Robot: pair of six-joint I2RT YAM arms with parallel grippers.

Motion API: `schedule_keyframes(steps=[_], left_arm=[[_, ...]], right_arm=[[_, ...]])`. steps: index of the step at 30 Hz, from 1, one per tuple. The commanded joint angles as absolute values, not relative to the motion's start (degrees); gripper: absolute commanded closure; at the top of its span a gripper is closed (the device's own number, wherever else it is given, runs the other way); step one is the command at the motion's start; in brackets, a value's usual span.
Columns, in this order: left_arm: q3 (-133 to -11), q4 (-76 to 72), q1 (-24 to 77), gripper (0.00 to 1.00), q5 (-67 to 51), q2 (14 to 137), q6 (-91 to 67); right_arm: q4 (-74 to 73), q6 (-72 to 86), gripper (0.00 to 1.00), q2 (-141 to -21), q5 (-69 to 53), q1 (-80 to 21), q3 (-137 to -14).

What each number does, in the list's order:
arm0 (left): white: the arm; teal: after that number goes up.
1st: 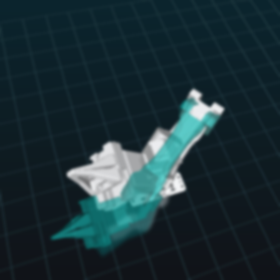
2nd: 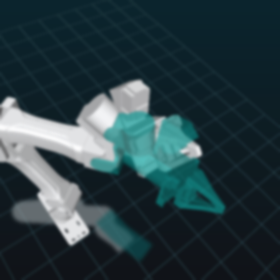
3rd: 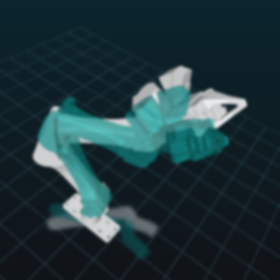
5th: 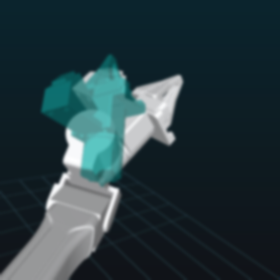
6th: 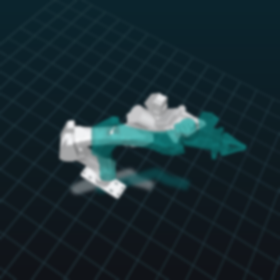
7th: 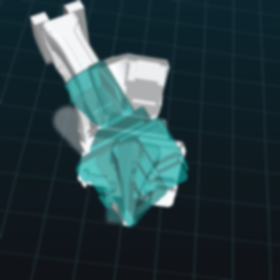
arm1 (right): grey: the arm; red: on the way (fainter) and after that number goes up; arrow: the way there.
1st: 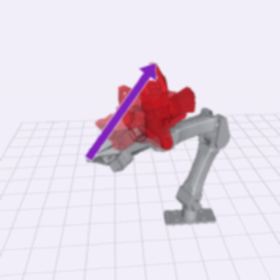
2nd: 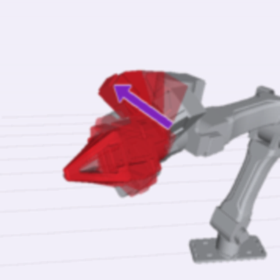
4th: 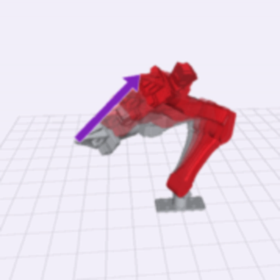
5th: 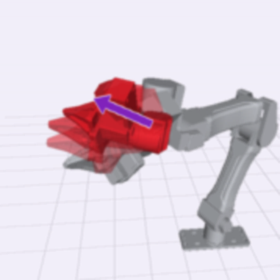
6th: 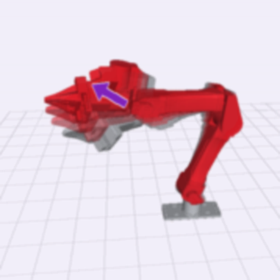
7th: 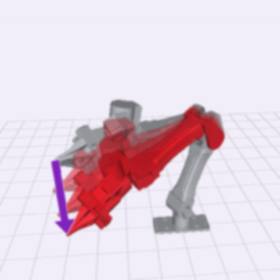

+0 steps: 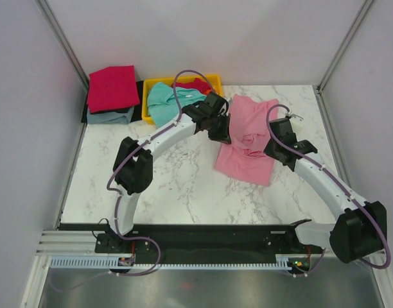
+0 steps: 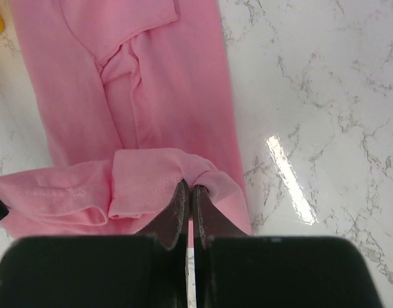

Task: Fold and stack the t-shirts
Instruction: Fold the tshirt

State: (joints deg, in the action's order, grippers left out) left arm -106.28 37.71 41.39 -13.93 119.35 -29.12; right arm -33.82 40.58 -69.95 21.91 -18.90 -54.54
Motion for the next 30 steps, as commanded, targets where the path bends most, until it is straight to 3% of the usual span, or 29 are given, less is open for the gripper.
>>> schedule_keyframes(steps=[1, 21, 24, 27, 28, 30], left_arm=[[-112.13, 38.85, 40.34, 0.97, -17.05, 122.07, -24.61], [-124.45, 38.85, 37.36, 0.93, -19.34, 136.84, -21.44], [-126.03, 38.93, 36.65, 0.91, -19.77, 138.51, -21.97], [-128.05, 38.85, 36.12, 0.80, -20.30, 140.18, -21.88], [-128.67, 38.93, 36.04, 0.62, -20.30, 141.06, -21.97], [-131.99, 38.85, 35.51, 0.45, -21.61, 142.20, -21.62]], right_arm=[[-30.15, 38.41, 1.00, -71.89, 19.78, -17.41, -56.69], [-20.22, 37.35, 1.00, -87.88, 12.92, -9.93, -57.30], [-19.34, 37.09, 0.95, -90.70, 11.61, -8.88, -57.92], [-18.72, 36.56, 0.76, -93.07, 10.29, -8.00, -58.79], [-18.72, 36.48, 0.67, -93.95, 10.20, -7.48, -59.23], [-18.72, 36.30, 0.55, -94.48, 10.20, -6.77, -60.63]])
